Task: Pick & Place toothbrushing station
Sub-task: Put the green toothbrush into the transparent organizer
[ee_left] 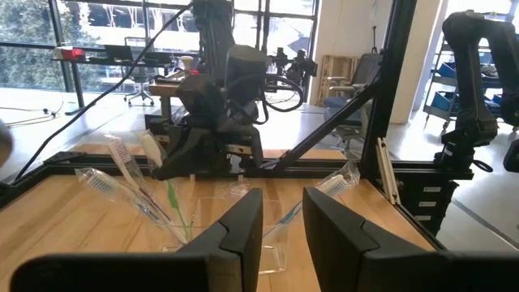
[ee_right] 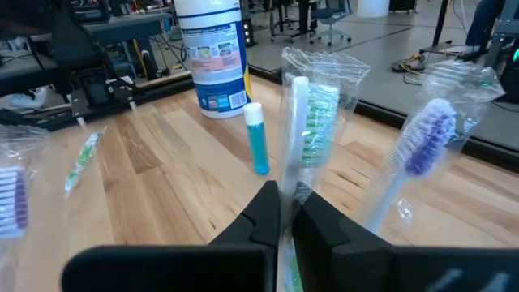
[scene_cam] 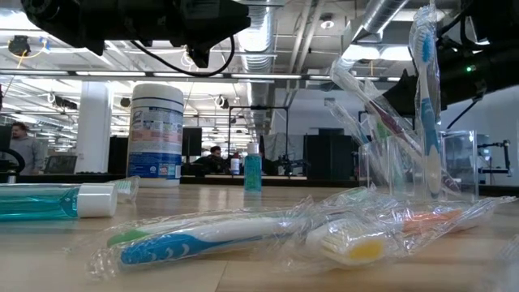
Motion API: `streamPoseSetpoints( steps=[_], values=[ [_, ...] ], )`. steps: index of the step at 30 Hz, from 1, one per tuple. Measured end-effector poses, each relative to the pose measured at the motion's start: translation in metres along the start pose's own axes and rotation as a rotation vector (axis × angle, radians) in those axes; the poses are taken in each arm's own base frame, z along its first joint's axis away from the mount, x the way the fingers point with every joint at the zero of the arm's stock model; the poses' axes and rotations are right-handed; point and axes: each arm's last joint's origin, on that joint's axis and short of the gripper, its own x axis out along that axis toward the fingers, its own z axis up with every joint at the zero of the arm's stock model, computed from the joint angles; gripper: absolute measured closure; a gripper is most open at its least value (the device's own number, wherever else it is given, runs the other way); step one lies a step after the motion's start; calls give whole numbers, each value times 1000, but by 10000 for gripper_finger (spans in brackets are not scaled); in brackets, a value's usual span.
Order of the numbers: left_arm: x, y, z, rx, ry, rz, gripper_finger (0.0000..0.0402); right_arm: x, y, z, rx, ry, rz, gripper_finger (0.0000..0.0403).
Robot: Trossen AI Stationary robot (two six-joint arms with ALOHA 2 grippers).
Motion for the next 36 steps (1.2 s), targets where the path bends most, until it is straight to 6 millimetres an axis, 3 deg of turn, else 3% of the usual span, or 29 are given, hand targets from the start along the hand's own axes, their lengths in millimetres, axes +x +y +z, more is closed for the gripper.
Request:
streamPoseSetpoints(
  steps=[9, 27, 36],
  values=[
    [0, 0, 0, 0, 0, 1, 316, 0, 0, -1, -28, 12, 7, 347],
    [0, 0, -1, 1, 7, 4, 316, 1, 4, 6, -74, -8, 14, 339],
    [0, 0, -1, 1, 7, 3, 316, 2, 3, 7, -90, -6, 5, 260]
  ],
)
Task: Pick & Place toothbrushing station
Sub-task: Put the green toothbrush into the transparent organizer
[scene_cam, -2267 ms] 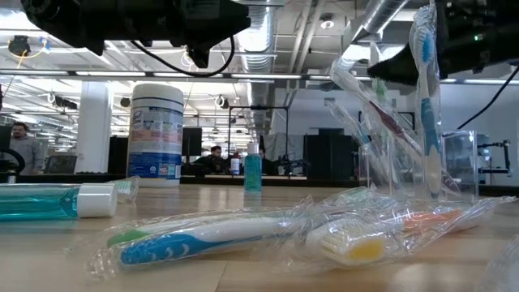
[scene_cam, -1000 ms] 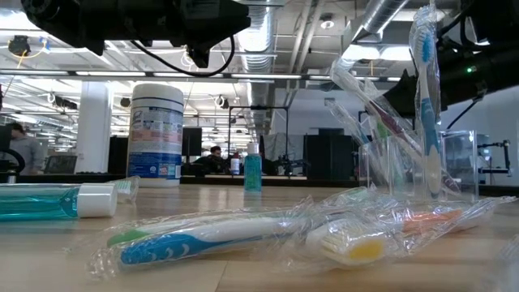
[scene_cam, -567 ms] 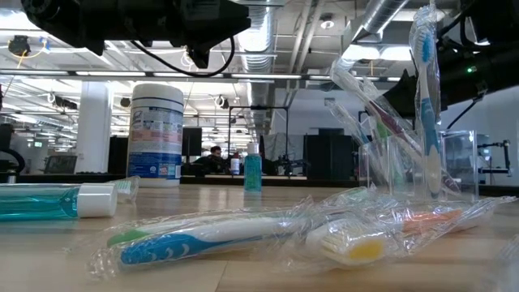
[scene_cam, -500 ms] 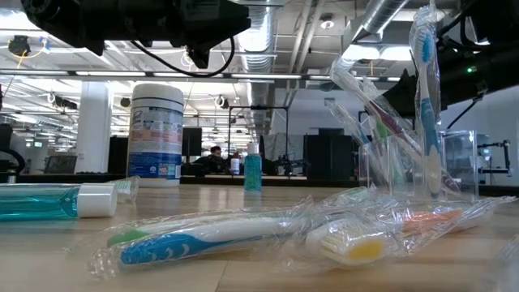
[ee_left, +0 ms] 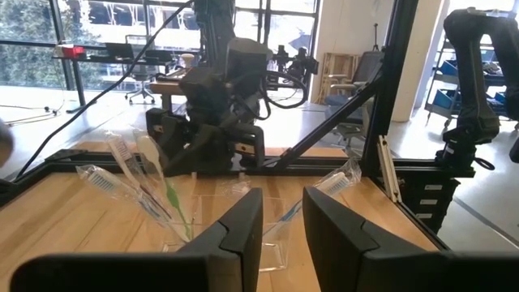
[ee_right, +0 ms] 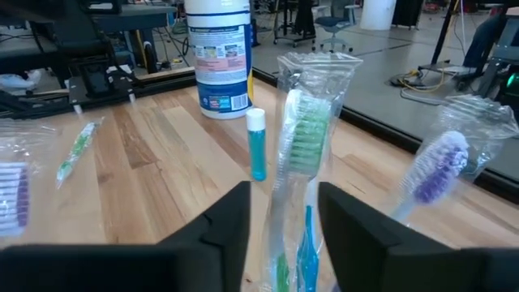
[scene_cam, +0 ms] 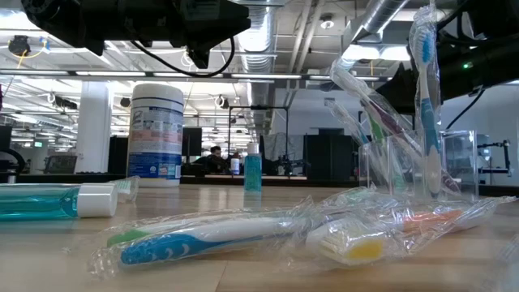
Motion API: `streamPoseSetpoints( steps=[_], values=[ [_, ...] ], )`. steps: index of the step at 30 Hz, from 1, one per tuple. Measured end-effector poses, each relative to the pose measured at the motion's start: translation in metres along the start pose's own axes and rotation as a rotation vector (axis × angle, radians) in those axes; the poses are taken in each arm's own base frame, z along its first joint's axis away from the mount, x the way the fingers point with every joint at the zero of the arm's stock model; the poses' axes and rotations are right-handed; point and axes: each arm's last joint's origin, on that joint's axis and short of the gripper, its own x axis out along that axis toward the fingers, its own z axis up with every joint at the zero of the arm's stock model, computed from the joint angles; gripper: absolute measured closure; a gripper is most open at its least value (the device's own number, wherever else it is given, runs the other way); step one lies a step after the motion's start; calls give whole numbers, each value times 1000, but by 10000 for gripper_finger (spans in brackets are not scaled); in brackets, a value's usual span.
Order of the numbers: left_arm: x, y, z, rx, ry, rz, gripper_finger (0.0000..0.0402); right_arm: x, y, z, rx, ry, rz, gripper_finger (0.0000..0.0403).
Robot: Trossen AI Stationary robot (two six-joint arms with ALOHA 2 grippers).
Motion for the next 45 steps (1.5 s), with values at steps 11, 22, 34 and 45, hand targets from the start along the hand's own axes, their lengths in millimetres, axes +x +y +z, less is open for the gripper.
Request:
streamPoseSetpoints(
  steps=[11, 22, 34, 45],
  values=[
    [0, 0, -1, 1, 13, -2, 316, -5, -2, 8, -17, -38, -9, 194],
    [-1, 0, -10, 0, 101, -1, 316, -23, -5, 21, -5, -77, 57, 225],
    [-10, -11, -23, -4, 302, -37, 316, -45, 0, 33, -5, -141, 179, 242],
    [-46, -21, -27, -18, 620, -40, 316, -48, 2, 33, -8, -146, 207, 250]
  ],
)
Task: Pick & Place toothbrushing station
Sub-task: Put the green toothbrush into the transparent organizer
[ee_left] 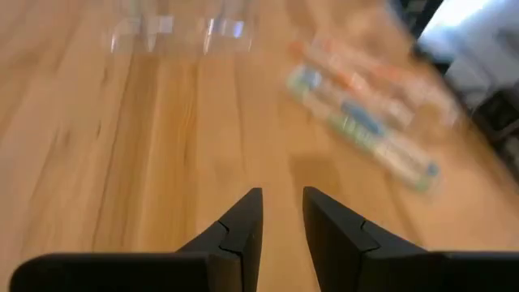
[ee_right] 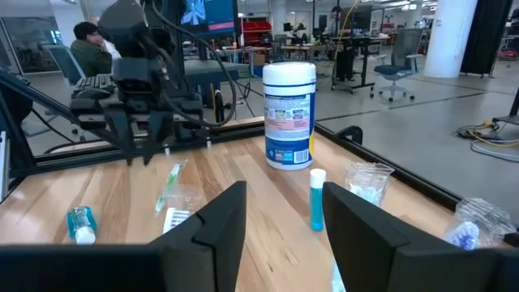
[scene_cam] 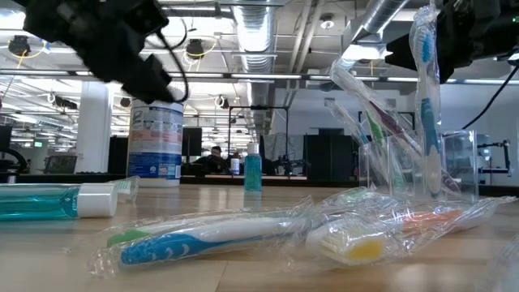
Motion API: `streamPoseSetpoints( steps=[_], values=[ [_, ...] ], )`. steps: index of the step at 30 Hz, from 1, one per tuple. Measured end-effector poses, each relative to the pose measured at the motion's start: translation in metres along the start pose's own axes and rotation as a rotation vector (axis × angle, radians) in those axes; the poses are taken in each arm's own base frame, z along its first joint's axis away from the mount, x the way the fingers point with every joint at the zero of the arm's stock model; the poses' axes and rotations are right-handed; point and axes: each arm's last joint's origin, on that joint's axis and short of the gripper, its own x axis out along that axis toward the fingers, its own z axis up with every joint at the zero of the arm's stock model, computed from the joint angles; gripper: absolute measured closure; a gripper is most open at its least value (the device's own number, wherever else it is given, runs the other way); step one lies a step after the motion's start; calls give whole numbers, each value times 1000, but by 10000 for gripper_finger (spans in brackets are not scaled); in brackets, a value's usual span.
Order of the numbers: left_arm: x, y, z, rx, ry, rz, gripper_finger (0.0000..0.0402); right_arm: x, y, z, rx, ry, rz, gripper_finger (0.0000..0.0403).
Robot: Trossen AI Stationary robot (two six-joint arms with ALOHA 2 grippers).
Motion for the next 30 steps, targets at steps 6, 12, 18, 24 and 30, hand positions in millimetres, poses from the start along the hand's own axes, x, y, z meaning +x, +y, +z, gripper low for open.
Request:
streamPoseSetpoints(
  steps=[6, 12, 18, 24, 30],
  values=[
    [-3, 5, -19, -12, 194, 65, 316, 0, 0, 0, -1, 0, 0, 250],
    [-4, 7, -26, -23, 266, 101, 315, 0, 0, 0, -1, 1, 0, 254],
    [-6, 8, -34, -46, 352, 117, 285, 0, 0, 0, -1, 1, 0, 257],
    [-7, 8, -37, -43, 376, 121, 236, 0, 0, 0, -1, 1, 0, 259],
    [-9, 9, -41, -69, 421, 141, 216, 0, 0, 0, -1, 1, 0, 262]
  ],
)
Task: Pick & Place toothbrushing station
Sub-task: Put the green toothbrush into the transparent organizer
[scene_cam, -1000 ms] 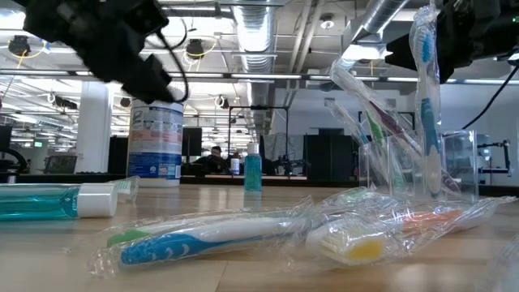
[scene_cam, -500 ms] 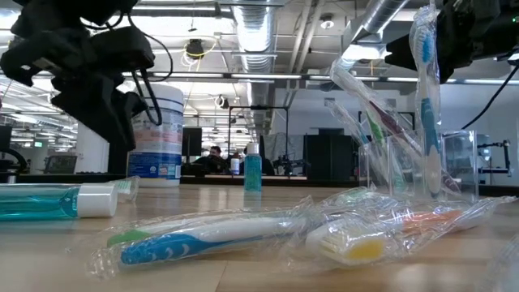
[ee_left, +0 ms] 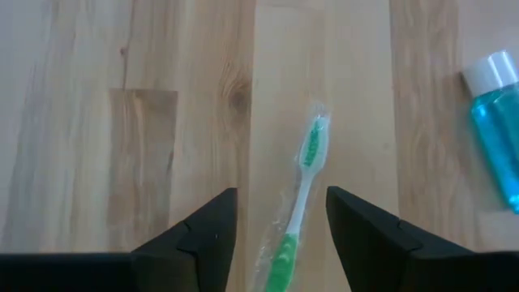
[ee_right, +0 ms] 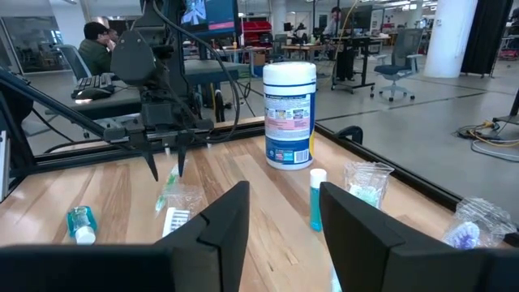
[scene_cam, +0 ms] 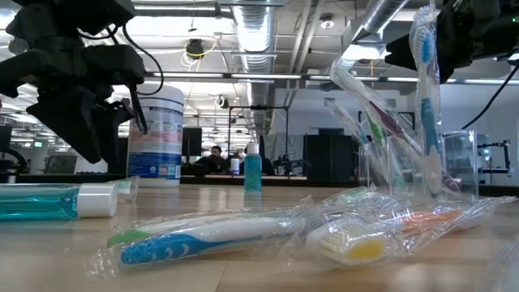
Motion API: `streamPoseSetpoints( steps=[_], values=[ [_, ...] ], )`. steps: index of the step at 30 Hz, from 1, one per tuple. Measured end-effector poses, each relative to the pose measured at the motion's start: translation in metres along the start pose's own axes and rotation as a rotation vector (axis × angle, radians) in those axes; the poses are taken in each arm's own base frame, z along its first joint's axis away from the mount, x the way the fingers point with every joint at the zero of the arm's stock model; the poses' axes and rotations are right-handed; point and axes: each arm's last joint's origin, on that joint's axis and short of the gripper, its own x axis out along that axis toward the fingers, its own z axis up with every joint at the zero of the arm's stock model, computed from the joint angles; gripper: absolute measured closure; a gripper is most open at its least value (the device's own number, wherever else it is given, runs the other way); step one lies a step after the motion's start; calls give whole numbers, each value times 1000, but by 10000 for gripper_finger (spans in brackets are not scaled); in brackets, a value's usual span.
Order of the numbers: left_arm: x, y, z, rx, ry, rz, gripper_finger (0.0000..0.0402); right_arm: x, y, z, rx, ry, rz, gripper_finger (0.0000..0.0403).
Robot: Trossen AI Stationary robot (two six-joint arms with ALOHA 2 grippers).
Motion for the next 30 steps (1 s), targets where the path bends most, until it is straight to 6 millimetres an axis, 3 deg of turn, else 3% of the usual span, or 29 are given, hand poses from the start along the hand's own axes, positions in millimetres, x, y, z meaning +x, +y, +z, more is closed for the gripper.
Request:
streamPoseSetpoints(
  steps=[10, 21, 25, 30],
  values=[
    [14, 7, -32, -104, 99, 20, 215, 0, 0, 0, 0, 0, 0, 264],
    [16, 7, -37, -103, 110, -5, 220, 0, 0, 0, 0, 0, 0, 265],
    [16, 8, -37, -103, 112, 0, 244, 0, 0, 0, 0, 0, 0, 269],
    [16, 8, -38, -108, 110, 8, 304, 0, 0, 0, -1, 1, 0, 270]
  ],
)
